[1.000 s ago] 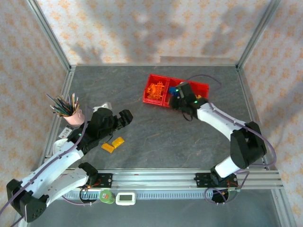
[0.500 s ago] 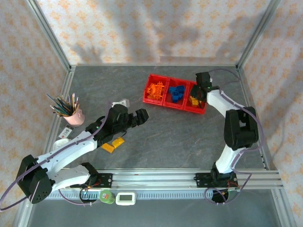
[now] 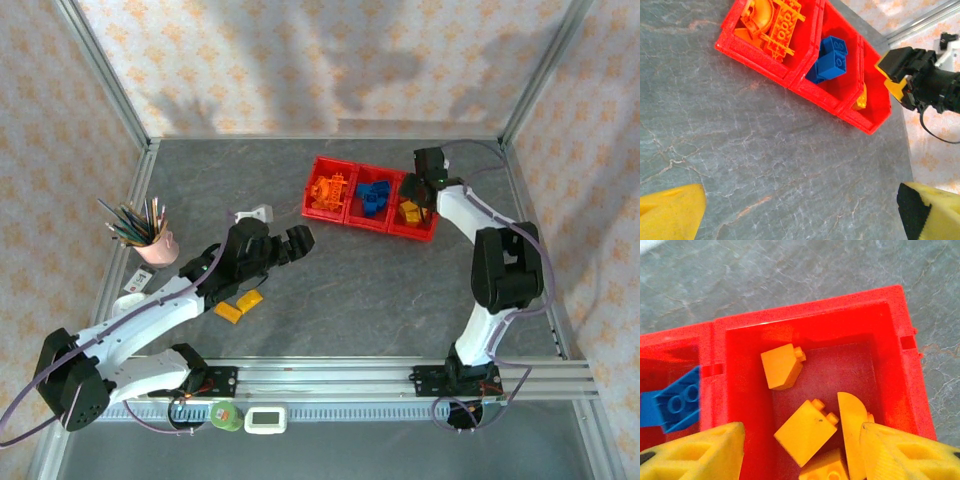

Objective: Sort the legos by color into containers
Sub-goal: Place the lego in the container, then pick up the lego from the bottom-left of the table.

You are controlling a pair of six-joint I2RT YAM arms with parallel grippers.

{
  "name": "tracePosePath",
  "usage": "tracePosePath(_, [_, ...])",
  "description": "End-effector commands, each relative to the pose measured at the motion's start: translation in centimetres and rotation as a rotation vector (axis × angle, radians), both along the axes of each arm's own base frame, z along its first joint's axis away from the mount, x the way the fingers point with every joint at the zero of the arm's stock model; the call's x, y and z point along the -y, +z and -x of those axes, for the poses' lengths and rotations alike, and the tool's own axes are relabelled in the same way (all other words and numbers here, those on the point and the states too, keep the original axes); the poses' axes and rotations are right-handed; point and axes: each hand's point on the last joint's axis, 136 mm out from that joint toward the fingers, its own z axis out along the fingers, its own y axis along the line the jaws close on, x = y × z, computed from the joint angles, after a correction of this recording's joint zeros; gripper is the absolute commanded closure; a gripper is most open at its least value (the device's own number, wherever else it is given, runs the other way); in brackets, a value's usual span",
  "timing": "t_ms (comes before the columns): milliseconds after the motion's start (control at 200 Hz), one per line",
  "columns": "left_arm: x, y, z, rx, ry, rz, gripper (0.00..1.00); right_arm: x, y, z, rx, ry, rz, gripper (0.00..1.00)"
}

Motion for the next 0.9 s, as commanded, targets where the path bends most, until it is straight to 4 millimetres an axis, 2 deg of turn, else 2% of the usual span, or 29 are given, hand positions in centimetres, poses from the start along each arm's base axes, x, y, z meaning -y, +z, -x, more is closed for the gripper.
tracePosePath(0, [-1.0, 2.4, -0.3, 0.082, 0.042, -0.009, 0.01, -1.4, 3.4, 1.5, 0.066, 0.041, 0.011, 0.37])
tracePosePath(260, [-3.9, 2.8, 0.7, 0.099, 0.128, -0.054, 0.01, -7.3, 4.9, 5.5, 0.068, 0.213, -0.01, 0.3])
tracePosePath(430, [-6.5, 2.2, 1.9, 0.077, 0.196, -0.086, 0.01, -13.3, 5.6, 8.8, 0.085, 0.404, -0.036, 0.26])
tracePosePath(691, [-10.5, 1.2, 4.4, 0.03, 0.306, -0.117, 0.01, -23.1, 2.5, 15.6, 0.013, 0.708, 0.001, 0.2])
tracePosePath(891, [-13.3, 1.0, 6.3, -0.011, 0.391, -0.13, 0.01, -29.6, 0.0, 20.2, -0.016, 0.9, 0.01, 0.18])
